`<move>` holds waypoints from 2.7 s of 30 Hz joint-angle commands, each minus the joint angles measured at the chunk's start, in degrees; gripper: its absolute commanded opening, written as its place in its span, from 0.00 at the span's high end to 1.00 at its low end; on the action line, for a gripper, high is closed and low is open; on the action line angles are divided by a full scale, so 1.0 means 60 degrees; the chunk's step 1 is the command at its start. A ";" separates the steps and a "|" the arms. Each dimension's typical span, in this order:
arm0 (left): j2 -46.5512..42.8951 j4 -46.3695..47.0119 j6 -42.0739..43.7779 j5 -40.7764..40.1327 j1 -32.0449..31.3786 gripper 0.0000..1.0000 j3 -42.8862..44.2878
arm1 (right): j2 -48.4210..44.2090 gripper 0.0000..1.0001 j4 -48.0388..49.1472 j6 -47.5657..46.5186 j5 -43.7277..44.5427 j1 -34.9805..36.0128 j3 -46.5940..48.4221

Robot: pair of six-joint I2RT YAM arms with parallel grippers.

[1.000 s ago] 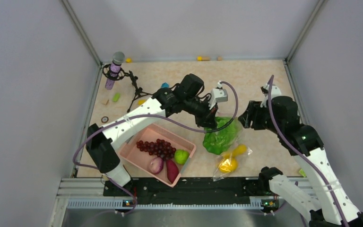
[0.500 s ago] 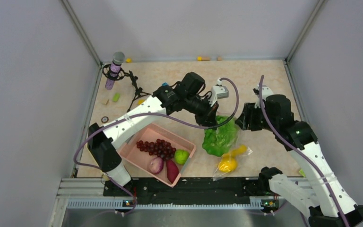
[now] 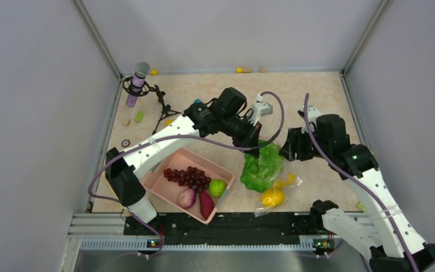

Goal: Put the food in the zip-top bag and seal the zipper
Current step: Place the fake vegetable in the zipper food storage bag.

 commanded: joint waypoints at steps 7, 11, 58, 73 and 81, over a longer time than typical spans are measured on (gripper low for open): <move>-0.0504 0.0841 -0.0475 -0.0034 0.0001 1.00 0.0089 | 0.0024 0.52 -0.0101 0.0034 -0.0426 0.0058 0.0062; -0.0609 0.0933 -0.0530 0.0069 -0.0004 1.00 -0.0011 | 0.0265 0.64 -0.0176 0.0197 0.0134 0.0065 -0.0127; -0.2409 0.4442 -0.6738 -0.2122 0.1305 1.00 -0.3350 | -0.0257 1.00 0.7387 0.4659 -0.5533 0.0072 -0.0051; -0.2924 0.5546 -0.8076 -0.2356 0.1340 1.00 -0.4083 | -0.0300 1.00 0.4190 0.1726 -0.3264 0.0080 -0.0277; -0.2724 0.5461 -0.8300 -0.2816 0.1349 1.00 -0.3964 | -0.0653 0.60 0.4321 0.0480 -0.3043 0.0072 -0.0549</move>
